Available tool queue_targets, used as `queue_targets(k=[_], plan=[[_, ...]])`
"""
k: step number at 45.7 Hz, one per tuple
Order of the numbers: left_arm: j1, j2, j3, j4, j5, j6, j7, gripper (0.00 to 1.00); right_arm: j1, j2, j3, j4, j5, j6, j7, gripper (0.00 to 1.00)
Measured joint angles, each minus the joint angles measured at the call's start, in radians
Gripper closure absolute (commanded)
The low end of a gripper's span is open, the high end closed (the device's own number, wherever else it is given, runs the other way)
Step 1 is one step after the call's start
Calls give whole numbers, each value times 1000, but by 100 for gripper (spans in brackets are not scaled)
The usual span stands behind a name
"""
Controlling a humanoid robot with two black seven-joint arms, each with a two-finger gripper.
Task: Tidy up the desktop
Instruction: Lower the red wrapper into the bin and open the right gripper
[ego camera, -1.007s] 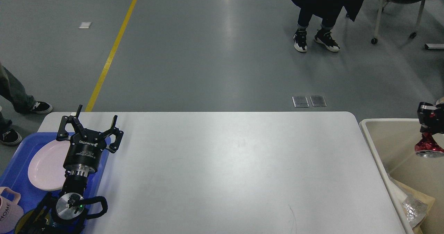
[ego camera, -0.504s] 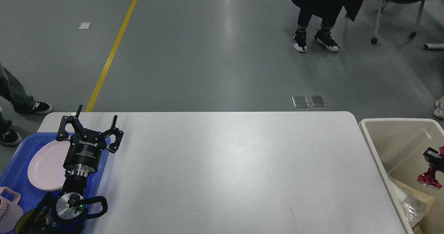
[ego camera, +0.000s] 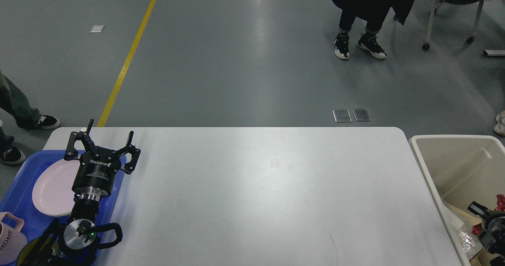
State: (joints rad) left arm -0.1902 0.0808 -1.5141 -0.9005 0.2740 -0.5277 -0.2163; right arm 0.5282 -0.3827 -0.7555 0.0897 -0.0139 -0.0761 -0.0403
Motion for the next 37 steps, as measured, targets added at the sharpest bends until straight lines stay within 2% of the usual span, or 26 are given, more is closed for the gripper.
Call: queue_targets(k=[9, 10, 12, 14, 15, 16, 24, 37], plan=[[0, 0, 0, 0, 0, 0, 0, 4, -38, 18, 0, -1, 7, -15, -1, 100], [0, 0, 0, 0, 0, 0, 0, 4, -39, 18, 0, -1, 7, -16, -1, 95], [0, 0, 0, 0, 0, 0, 0, 4, -40, 18, 0, -1, 8, -17, -1, 54], [0, 0, 0, 0, 0, 0, 0, 4, -40, 18, 0, -1, 8, -19, -1, 20], [0, 0, 0, 0, 0, 0, 0, 4, -40, 16, 1, -1, 8, -21, -1, 7], [0, 0, 0, 0, 0, 0, 0, 4, -40, 15, 1, -1, 8, -25, -1, 0], [0, 1, 0, 0, 0, 0, 0, 4, -35, 9, 2, 5, 7, -124, 1, 0], [0, 1, 0, 0, 0, 0, 0, 4, -30, 6, 1, 12, 6, -140, 5, 0]])
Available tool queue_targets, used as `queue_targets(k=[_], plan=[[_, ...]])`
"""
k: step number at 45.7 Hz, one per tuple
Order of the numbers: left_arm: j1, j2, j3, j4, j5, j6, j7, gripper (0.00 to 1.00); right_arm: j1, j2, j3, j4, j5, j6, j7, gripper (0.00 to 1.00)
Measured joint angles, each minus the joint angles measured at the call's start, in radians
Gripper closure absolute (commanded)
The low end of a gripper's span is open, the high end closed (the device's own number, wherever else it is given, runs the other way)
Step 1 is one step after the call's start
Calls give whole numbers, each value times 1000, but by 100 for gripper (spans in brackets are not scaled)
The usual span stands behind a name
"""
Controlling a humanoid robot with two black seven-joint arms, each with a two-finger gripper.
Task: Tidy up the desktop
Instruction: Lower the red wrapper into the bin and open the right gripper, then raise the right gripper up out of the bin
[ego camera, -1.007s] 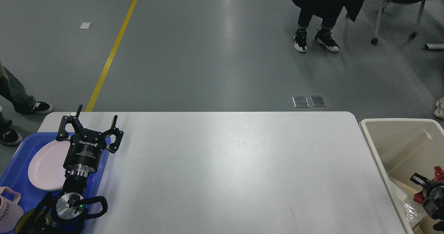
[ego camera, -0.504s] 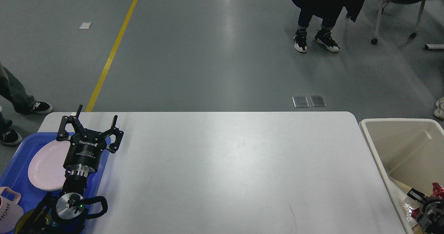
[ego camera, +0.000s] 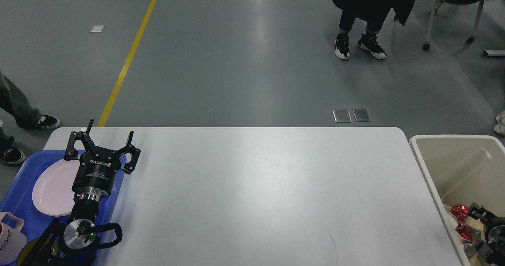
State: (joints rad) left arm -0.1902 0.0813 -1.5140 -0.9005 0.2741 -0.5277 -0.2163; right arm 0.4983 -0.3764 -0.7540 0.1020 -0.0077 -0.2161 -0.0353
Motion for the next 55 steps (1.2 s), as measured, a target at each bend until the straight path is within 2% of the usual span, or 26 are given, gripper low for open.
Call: queue_targets(k=[11, 14, 19, 26, 35, 42, 44, 46, 50, 53, 55], plan=[[0, -1, 0, 0, 0, 0, 0, 4, 92, -31, 16, 19, 2, 15, 24, 0], [0, -1, 0, 0, 0, 0, 0, 4, 129, -55, 35, 23, 9, 21, 49, 0], [0, 0, 0, 0, 0, 0, 0, 4, 207, -78, 123, 24, 43, 22, 115, 0], [0, 0, 0, 0, 0, 0, 0, 4, 330, -117, 482, 69, 69, 23, 143, 0], [0, 0, 0, 0, 1, 0, 0, 4, 370, -166, 992, 275, 65, 26, 145, 0], [0, 0, 0, 0, 1, 0, 0, 4, 302, -210, 1329, 507, 63, 29, 148, 0], [0, 0, 0, 0, 1, 0, 0, 4, 239, -209, 1499, 598, 62, 33, 148, 0], [0, 0, 0, 0, 1, 0, 0, 4, 198, -201, 1589, 641, 61, 37, 149, 0], [0, 0, 0, 0, 1, 0, 0, 4, 75, -147, 1812, 747, 54, 94, 149, 0], [0, 0, 0, 0, 1, 0, 0, 4, 6, -121, 1905, 783, 21, 192, 154, 0], [0, 0, 0, 0, 1, 0, 0, 4, -28, -113, 1936, 793, -13, 257, 174, 0]])
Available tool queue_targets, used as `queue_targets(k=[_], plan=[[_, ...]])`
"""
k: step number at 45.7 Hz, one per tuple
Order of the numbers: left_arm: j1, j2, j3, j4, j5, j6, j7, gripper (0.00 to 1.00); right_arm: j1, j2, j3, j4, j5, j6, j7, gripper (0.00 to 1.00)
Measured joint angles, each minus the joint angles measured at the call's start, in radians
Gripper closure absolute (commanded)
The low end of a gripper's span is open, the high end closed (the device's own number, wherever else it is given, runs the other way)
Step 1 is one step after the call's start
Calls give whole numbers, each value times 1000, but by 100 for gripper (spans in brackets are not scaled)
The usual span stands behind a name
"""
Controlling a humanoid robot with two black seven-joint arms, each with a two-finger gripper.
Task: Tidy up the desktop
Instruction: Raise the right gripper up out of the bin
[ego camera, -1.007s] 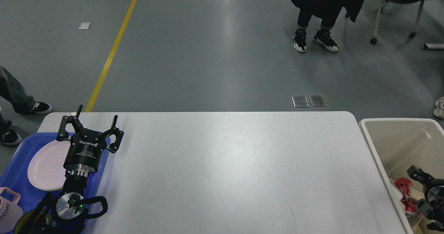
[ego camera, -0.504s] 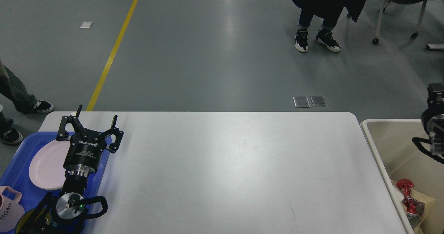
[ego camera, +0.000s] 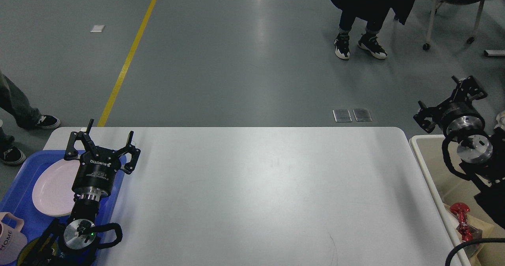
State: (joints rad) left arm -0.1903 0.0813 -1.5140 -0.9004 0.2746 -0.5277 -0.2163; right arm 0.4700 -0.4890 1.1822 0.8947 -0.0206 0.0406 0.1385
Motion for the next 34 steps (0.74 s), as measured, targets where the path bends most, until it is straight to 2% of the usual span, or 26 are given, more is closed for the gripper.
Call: queue_targets(k=[5, 11, 14, 19, 34], plan=[[0, 0, 0, 0, 0, 0, 0, 4, -75, 30, 23, 4, -116, 116, 130, 0], [0, 0, 0, 0, 0, 0, 0, 4, -143, 71, 10, -12, -308, 142, 279, 0], [0, 0, 0, 0, 0, 0, 0, 4, -166, 85, -1, -30, -370, 141, 334, 0], [0, 0, 0, 0, 0, 0, 0, 4, -179, 104, -10, -57, -395, 131, 361, 0], [0, 0, 0, 0, 0, 0, 0, 4, -184, 125, -12, -66, -261, 133, 365, 0]])
